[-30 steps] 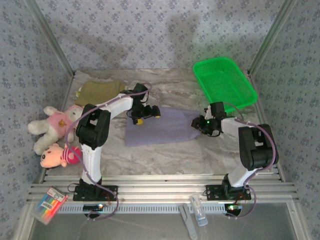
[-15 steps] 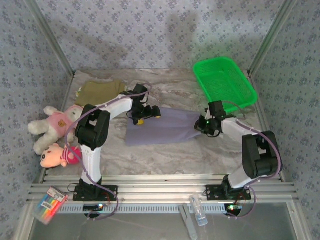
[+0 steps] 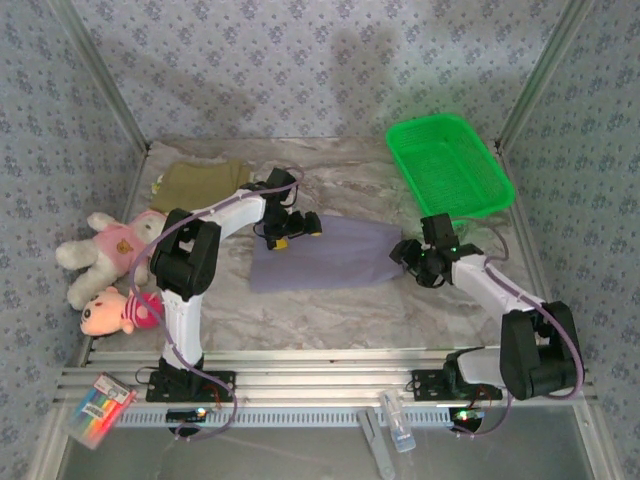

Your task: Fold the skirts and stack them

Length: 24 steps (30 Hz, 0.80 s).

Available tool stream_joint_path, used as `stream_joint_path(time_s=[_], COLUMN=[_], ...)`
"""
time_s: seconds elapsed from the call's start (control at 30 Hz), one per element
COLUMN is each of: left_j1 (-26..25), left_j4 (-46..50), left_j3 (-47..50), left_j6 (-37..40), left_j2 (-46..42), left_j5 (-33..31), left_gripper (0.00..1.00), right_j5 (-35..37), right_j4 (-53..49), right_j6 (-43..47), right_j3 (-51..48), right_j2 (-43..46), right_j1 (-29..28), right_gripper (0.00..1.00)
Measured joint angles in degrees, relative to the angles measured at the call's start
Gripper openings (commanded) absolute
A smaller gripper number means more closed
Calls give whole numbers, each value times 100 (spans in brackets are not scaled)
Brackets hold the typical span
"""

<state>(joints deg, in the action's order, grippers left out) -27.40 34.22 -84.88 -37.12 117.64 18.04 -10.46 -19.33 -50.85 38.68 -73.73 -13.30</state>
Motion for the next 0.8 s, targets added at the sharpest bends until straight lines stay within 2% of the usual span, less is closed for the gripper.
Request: stream_joint_path(time_s=[0.27, 0.53, 0.8], left_j1=[0, 0, 0], left_j4=[0, -2, -2], left_j3=[0, -2, -2], left_j6=[2, 2, 2], left_j2=[0, 4, 11], left_j5=[0, -2, 0], left_gripper=[100, 100, 100], right_j5=[-164, -68, 177], right_j4=[898, 1392, 1440], right_j6=[-1016, -1375, -1561], right_j3=[-529, -595, -671], right_j2=[17, -142, -142], right_j1=[-92, -210, -337], right_gripper=[65, 65, 65])
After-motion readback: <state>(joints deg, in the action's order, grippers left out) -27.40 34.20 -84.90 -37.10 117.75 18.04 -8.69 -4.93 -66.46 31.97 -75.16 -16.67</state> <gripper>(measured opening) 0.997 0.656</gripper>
